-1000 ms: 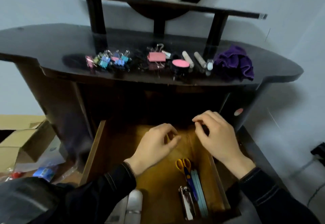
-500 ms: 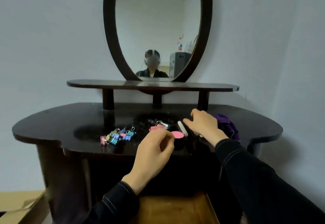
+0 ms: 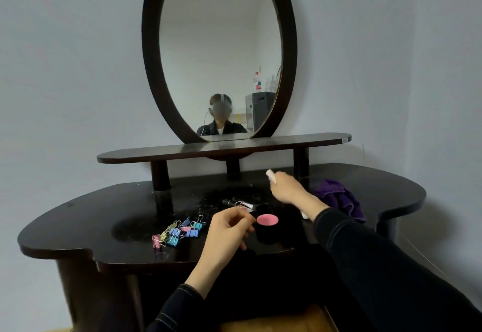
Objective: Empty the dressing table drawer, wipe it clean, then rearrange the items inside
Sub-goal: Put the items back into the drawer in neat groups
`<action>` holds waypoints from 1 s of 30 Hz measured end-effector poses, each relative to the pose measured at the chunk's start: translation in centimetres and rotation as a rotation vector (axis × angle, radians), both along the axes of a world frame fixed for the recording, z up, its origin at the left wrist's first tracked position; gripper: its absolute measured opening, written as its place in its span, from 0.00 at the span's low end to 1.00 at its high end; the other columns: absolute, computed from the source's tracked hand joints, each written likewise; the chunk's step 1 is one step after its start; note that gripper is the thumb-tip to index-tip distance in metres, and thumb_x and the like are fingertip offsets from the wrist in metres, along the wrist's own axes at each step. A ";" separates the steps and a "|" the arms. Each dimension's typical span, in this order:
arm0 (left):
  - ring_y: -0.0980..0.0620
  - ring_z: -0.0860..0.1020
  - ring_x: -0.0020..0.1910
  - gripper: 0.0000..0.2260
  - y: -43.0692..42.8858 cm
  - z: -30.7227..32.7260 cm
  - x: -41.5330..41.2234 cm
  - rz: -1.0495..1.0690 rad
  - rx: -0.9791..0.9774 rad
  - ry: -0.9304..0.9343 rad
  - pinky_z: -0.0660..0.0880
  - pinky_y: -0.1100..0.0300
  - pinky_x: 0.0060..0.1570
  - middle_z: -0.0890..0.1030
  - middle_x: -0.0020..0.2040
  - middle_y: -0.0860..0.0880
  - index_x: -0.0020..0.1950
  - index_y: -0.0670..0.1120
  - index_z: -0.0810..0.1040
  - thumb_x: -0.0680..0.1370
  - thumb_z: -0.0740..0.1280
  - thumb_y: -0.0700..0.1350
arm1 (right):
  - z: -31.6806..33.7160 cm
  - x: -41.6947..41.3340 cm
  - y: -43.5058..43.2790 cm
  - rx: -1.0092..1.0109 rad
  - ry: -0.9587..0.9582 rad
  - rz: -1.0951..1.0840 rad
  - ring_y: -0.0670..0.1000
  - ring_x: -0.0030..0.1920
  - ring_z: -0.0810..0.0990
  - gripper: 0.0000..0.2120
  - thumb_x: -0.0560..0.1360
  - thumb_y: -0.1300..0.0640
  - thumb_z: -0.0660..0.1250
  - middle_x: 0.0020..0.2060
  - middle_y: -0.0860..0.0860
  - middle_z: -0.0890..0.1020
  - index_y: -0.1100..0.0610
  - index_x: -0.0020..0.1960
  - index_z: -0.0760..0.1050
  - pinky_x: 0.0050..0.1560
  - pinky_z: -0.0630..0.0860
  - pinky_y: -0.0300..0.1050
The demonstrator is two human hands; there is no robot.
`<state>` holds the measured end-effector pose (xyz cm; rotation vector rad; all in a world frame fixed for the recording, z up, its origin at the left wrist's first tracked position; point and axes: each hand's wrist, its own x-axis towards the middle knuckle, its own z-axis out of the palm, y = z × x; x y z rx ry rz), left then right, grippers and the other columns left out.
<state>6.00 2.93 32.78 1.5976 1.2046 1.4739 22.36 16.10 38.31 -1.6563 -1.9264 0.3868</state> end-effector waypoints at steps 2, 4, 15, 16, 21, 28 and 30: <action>0.53 0.77 0.32 0.09 0.0 0.1 0.0 -0.020 -0.017 -0.037 0.73 0.60 0.27 0.81 0.35 0.46 0.40 0.43 0.83 0.79 0.68 0.41 | 1.1 0.6 -0.6 -0.082 0.513 0.075 0.52 0.33 0.79 0.13 0.83 0.58 0.61 0.39 0.56 0.80 0.65 0.63 0.74 0.32 0.74 0.45; 0.51 0.78 0.33 0.07 0.0 0.3 0.2 -0.071 -0.036 -0.102 0.75 0.59 0.28 0.82 0.37 0.44 0.42 0.44 0.83 0.79 0.68 0.43 | 2.0 1.2 -2.3 -0.192 0.869 0.205 0.51 0.31 0.81 0.11 0.82 0.58 0.65 0.34 0.55 0.82 0.65 0.60 0.75 0.32 0.78 0.44; 0.50 0.74 0.31 0.15 -0.4 1.0 2.1 -0.428 -0.096 -0.437 0.68 0.63 0.22 0.79 0.39 0.43 0.59 0.44 0.78 0.78 0.71 0.52 | 0.7 -1.3 -8.4 -0.270 0.665 0.622 0.52 0.54 0.86 0.20 0.78 0.39 0.65 0.53 0.49 0.87 0.55 0.57 0.80 0.53 0.82 0.52; 0.51 0.72 0.30 0.14 -0.4 0.9 1.6 -0.413 -0.076 -0.444 0.65 0.64 0.21 0.78 0.38 0.45 0.60 0.44 0.78 0.79 0.70 0.51 | 0.8 -1.4 -7.9 -0.261 0.677 0.605 0.51 0.54 0.86 0.22 0.78 0.37 0.66 0.51 0.51 0.87 0.55 0.55 0.82 0.55 0.82 0.52; 0.47 0.75 0.31 0.07 0.3 1.4 -1.5 -0.254 -0.021 -0.545 0.66 0.63 0.22 0.78 0.39 0.42 0.55 0.41 0.71 0.80 0.65 0.42 | 0.5 -2.4 -3.1 0.055 0.526 0.210 0.53 0.43 0.84 0.17 0.81 0.46 0.65 0.43 0.57 0.86 0.60 0.51 0.82 0.53 0.82 0.55; 0.49 0.75 0.29 0.08 1.6 1.0 -2.6 -0.126 -0.150 -0.673 0.66 0.62 0.22 0.77 0.34 0.45 0.60 0.41 0.73 0.82 0.59 0.39 | 0.4 -6.4 1.4 -0.184 -0.266 0.256 0.49 0.30 0.71 0.10 0.77 0.53 0.71 0.32 0.52 0.77 0.59 0.42 0.80 0.29 0.68 0.41; 0.48 0.76 0.29 0.09 1.7 1.0 -2.7 -0.127 -0.166 -0.663 0.68 0.61 0.22 0.78 0.35 0.44 0.60 0.40 0.73 0.81 0.58 0.38 | 0.2 -7.3 2.2 -0.215 -0.325 0.243 0.49 0.29 0.71 0.06 0.76 0.60 0.69 0.32 0.53 0.77 0.60 0.41 0.78 0.29 0.67 0.42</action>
